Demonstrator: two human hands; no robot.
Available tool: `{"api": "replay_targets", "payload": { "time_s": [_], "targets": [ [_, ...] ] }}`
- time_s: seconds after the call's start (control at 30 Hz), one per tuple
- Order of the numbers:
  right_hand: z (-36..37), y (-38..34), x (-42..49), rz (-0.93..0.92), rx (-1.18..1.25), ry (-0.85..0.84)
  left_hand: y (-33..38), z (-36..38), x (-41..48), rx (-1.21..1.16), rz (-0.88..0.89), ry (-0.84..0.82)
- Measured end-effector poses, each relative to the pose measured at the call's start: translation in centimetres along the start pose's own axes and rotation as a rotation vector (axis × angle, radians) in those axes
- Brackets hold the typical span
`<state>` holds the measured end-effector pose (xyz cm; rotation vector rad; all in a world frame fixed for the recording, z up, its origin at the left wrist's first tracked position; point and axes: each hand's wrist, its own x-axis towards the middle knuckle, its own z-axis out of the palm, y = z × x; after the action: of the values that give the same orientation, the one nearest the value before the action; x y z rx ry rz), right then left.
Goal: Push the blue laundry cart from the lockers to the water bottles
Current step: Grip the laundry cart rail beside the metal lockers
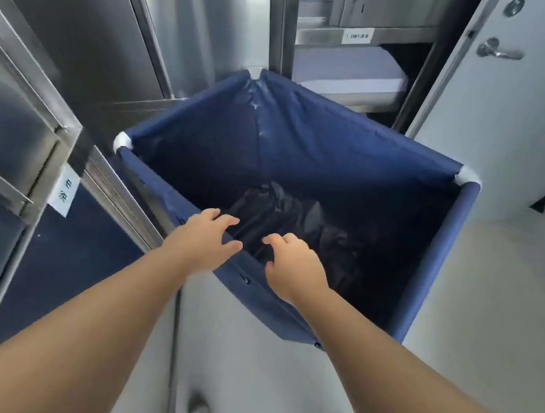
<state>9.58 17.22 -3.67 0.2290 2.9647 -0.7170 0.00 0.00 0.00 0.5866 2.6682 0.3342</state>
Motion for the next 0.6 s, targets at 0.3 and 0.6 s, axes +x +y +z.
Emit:
{"api": "replay_targets", "payload": {
  "time_s": [0.3,0.6],
  "targets": [
    [6.7,-0.6,2.4,0.191,-0.111,-0.178,-4.8,2.6,3.6,0.147,0.039,-0.13],
    [9.4,1.2,2.2,0.315,-0.118,-0.242,-4.9,5.9,5.3,0.202,0.091,-0.122]
  ]
}}
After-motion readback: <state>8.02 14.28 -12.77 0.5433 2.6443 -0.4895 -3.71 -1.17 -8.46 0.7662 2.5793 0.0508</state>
